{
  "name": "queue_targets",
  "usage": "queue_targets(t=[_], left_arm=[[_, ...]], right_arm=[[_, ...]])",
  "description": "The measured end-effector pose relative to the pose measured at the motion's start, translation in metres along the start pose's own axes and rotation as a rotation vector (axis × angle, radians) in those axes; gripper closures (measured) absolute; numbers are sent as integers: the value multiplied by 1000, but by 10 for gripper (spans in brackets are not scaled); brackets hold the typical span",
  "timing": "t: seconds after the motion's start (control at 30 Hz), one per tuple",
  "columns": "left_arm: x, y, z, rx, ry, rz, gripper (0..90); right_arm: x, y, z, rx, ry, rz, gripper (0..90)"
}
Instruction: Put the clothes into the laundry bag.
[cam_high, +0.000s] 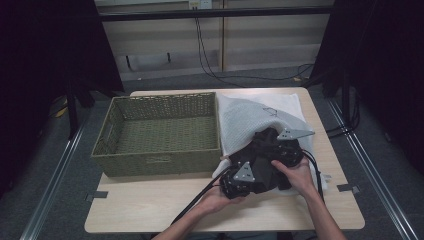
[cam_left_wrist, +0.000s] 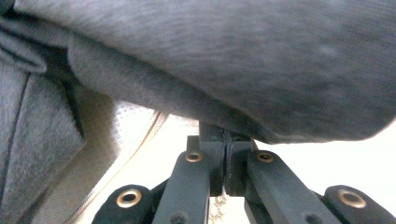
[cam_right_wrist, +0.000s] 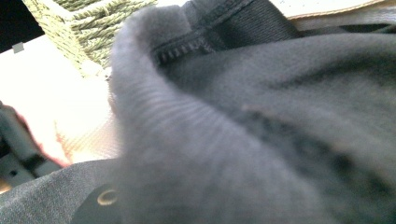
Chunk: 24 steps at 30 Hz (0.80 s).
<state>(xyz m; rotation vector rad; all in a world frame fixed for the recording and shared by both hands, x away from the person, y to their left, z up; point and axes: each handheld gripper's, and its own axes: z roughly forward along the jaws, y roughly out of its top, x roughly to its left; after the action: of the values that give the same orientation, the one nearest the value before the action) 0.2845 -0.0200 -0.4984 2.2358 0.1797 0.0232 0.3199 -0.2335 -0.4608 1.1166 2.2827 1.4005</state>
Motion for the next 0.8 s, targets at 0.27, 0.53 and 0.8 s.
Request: queue_targets(t=[0.27,0.53,0.8], left_arm=[[-6,1,-13,-72,-107,15,898],[-14,3,-16,-79,-141,39,898],[-23,3,-17,-83,-155,52,898]], right_arm=[[-5,5,2,-6,-8,1,805],[-15,8,18,36,-45,4,817],[-36,16,38,36,-150,-15,824]])
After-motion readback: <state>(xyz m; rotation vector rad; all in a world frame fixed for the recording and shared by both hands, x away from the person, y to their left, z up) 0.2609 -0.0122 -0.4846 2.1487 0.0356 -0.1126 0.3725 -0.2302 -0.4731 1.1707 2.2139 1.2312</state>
